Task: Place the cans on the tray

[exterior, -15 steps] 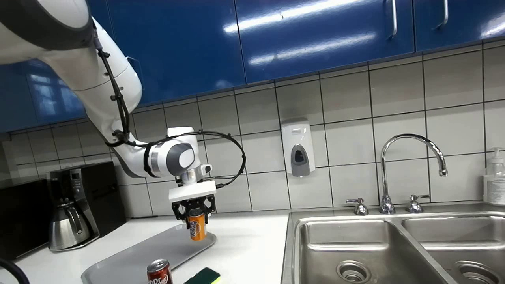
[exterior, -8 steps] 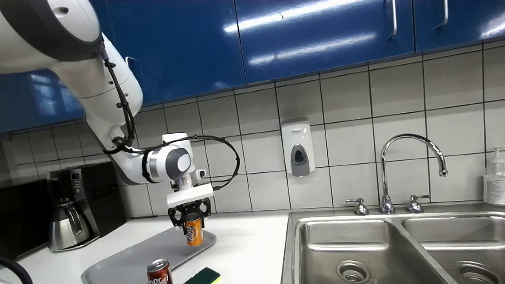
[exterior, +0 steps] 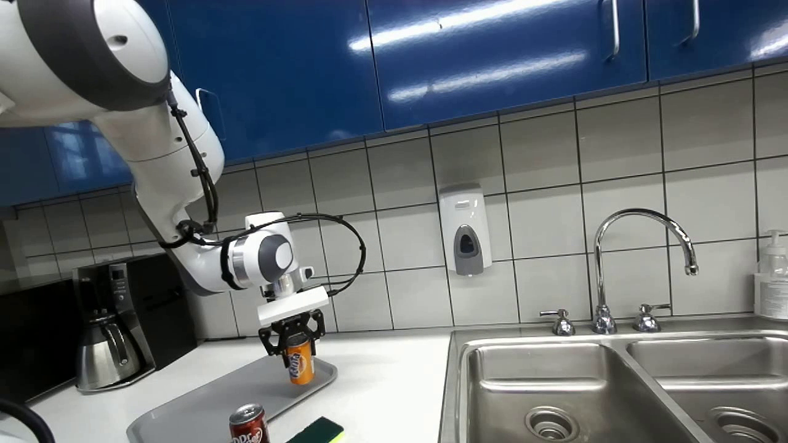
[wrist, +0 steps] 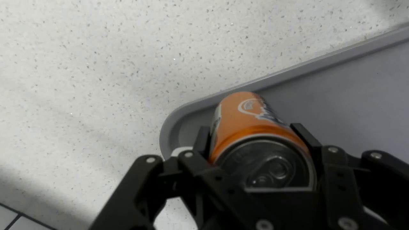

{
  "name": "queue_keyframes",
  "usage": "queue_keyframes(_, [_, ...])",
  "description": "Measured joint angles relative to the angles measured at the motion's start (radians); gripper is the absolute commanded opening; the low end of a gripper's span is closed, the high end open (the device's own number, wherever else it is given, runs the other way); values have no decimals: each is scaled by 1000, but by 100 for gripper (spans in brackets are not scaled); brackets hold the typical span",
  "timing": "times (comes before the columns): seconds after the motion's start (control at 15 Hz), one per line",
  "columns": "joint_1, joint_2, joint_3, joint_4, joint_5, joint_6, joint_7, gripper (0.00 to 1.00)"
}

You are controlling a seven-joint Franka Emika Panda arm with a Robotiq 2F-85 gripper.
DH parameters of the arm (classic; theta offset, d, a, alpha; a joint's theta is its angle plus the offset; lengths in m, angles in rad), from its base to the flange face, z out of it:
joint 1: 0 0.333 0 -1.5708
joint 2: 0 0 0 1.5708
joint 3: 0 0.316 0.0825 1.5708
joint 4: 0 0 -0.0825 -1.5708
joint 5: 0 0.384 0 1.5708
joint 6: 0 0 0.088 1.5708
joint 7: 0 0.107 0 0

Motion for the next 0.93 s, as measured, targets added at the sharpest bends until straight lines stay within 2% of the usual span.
queue_keyframes(0.93, [65, 100, 1, 100, -91, -1, 122, 39])
